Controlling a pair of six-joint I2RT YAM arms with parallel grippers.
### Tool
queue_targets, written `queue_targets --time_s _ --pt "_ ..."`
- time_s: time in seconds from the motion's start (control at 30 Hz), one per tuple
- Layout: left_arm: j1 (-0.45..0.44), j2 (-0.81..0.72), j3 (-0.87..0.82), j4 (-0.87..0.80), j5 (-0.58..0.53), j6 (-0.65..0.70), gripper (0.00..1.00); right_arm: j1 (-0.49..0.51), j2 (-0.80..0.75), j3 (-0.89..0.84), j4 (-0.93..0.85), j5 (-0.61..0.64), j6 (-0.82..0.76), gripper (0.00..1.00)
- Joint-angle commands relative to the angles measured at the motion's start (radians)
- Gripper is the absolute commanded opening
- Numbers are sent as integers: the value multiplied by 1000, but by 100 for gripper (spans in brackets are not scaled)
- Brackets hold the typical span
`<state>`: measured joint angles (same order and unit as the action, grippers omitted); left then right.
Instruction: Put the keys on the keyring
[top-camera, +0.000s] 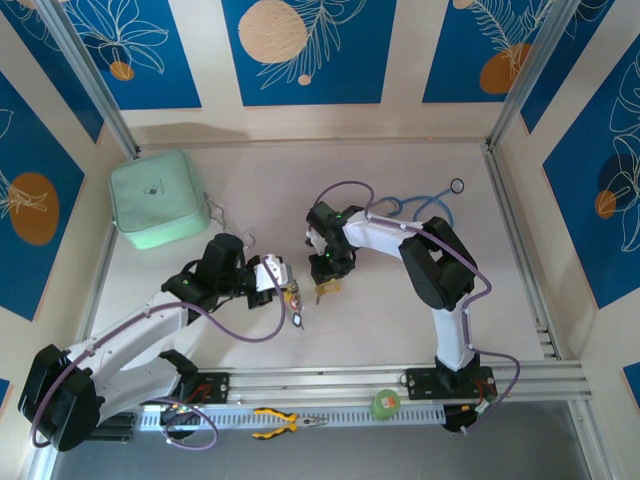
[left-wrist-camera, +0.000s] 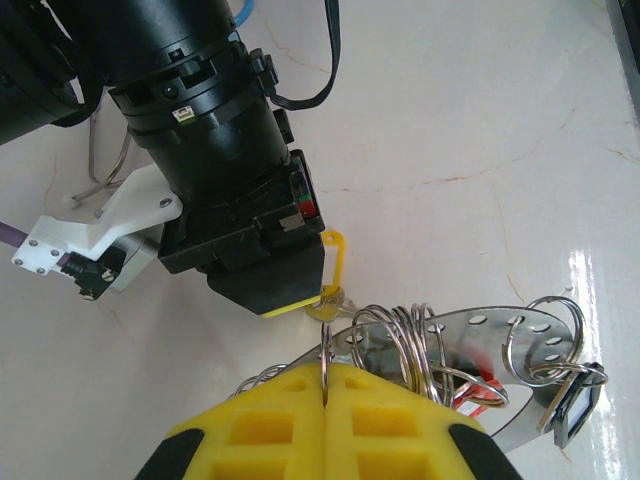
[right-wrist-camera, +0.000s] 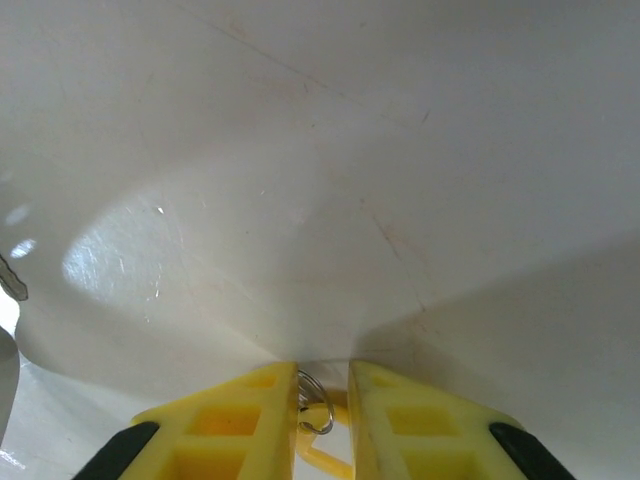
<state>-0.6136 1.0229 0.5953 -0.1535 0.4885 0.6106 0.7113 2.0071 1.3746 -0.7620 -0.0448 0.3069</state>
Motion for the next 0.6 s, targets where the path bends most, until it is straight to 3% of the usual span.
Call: queue_targets --time_s 0.0,0.57 --pt "-7 -9 -15 -25 -5 18 0 8 19 27 -31 -41 -5 18" --pt "-7 -8 -15 -27 -6 18 0 24 9 31 -51 -56 -6 17"
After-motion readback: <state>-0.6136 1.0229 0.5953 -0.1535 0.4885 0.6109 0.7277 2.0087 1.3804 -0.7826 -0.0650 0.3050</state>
